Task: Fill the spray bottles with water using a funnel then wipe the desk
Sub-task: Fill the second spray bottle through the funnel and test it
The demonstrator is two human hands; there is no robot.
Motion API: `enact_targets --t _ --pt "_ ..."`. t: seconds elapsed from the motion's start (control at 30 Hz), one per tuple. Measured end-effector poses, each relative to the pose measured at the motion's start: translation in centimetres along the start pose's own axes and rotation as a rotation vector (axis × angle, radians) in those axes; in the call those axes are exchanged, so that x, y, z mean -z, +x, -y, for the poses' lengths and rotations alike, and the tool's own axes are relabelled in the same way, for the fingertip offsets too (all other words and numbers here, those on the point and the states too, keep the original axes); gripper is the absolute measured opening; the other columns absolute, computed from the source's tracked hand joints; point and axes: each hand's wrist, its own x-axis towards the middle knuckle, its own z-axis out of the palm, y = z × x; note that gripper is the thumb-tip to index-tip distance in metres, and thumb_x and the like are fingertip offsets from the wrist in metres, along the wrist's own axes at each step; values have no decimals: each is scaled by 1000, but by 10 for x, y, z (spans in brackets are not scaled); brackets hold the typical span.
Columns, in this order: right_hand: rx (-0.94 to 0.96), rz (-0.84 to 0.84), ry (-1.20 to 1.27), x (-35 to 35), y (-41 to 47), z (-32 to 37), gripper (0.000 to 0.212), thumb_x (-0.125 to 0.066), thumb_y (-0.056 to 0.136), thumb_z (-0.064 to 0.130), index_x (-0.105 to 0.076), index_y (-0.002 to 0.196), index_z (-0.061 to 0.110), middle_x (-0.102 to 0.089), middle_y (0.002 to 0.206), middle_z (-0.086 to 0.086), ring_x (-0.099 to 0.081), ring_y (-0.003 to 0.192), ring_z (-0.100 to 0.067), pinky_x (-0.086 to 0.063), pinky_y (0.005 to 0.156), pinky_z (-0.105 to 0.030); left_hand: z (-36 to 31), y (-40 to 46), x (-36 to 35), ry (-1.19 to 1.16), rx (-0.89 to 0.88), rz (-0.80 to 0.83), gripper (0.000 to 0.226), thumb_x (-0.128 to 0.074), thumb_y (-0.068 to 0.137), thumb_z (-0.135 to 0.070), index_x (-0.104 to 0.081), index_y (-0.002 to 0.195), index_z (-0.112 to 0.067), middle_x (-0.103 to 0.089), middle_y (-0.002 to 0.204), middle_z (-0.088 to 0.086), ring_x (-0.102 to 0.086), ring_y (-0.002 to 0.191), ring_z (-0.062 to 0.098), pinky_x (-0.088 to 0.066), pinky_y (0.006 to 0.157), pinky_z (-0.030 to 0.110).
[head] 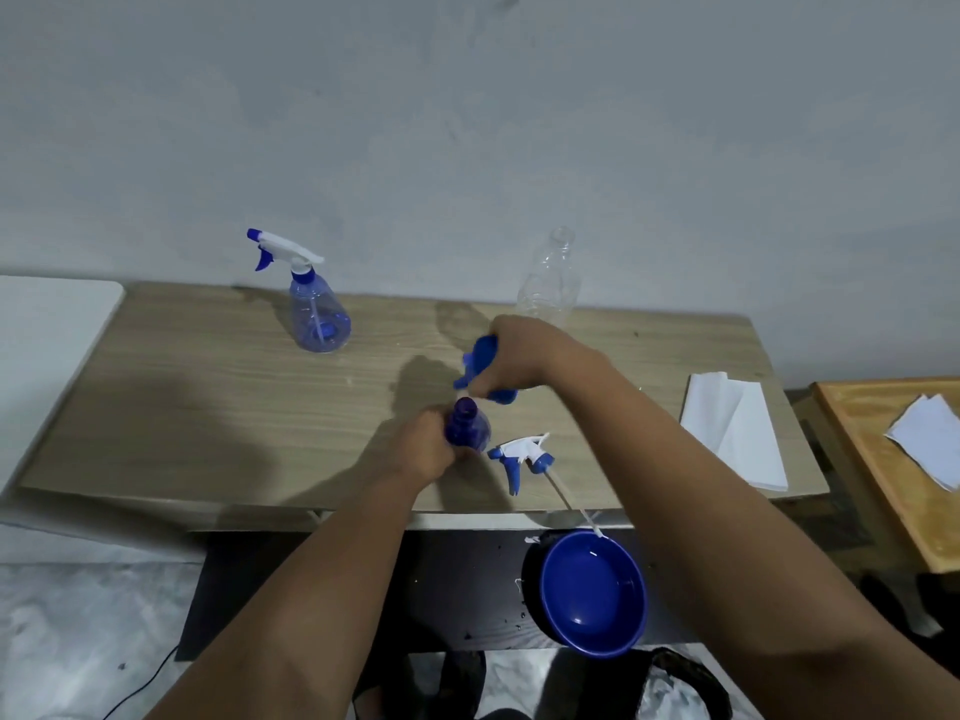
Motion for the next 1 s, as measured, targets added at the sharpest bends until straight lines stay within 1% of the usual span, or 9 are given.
enact_targets --t 0.07,0.17,0.3,0.4,0.5,0.57,0.7,0.83,1.0 --pt "-9 -75 306 3 -2 -18 65 -87 70 32 -56 125 14 -65 115 -2 -66 104 -24 -59 88 -40 3 -3 7 17 -20 10 35 -84 72 -27 -68 103 -25 -70 94 -7 -65 87 14 -46 74 27" --pt "-44 -202 643 -21 6 -35 70 -91 65 27 -56 124 17 -66 118 0 -70 102 -22 -57 76 -35 10 -6 15 14 -57 0 49 -88 68 -27 -68 112 -22 -70 102 -4 -64 92 15 -38 67 11" --pt "-125 -311 882 -80 21 -46 84 -90 49 41 -55 123 20 -65 120 2 -69 110 -24 -58 81 -40 14 -6 23 39 -77 42 45 -89 69 -27 -66 107 -23 -67 94 -10 -64 86 12 -37 65 13" --pt "-161 -358 985 -113 34 -51 74 -96 62 27 -55 123 19 -65 120 0 -66 117 -23 -58 94 -43 15 -8 27 81 -95 52 41 -88 70 -30 -64 103 -23 -64 89 -14 -60 80 5 -35 63 10" --pt "-196 -372 1016 -132 54 -50 74 -97 66 26 -54 126 18 -65 124 -1 -64 118 -19 -57 101 -44 19 -8 31 98 -127 53 51 -88 71 -33 -66 116 -24 -69 104 -9 -62 91 8 -36 66 9" --pt "-212 -369 1011 -138 68 -46 78 -97 67 28 -52 129 17 -62 126 -1 -64 116 -20 -56 99 -40 20 -9 35 126 -147 49 54 -87 72 -33 -65 120 -26 -68 108 -9 -56 90 5 -33 64 3" --pt "-215 -357 988 -148 92 -37 77 -96 72 22 -50 133 12 -58 120 0 -60 108 -19 -47 89 -29 26 -6 36 138 -174 55 57 -88 70 -32 -64 121 -25 -66 109 -10 -58 94 5 -35 67 4" --pt "-248 -405 950 -161 107 -31 74 -94 72 27 -56 134 16 -61 115 4 -64 106 -21 -54 95 -37 31 -6 36 142 -173 60 57 -88 71 -30 -63 122 -27 -63 106 -15 -52 91 0 -32 72 -4" --pt "-263 -425 739 -160 105 -24 64 -86 77 39 -59 132 22 -67 116 2 -65 103 -22 -56 92 -43 32 -6 36 161 -180 62 66 -86 72 -34 -59 132 -26 -64 119 -11 -58 108 8 -32 73 -3"
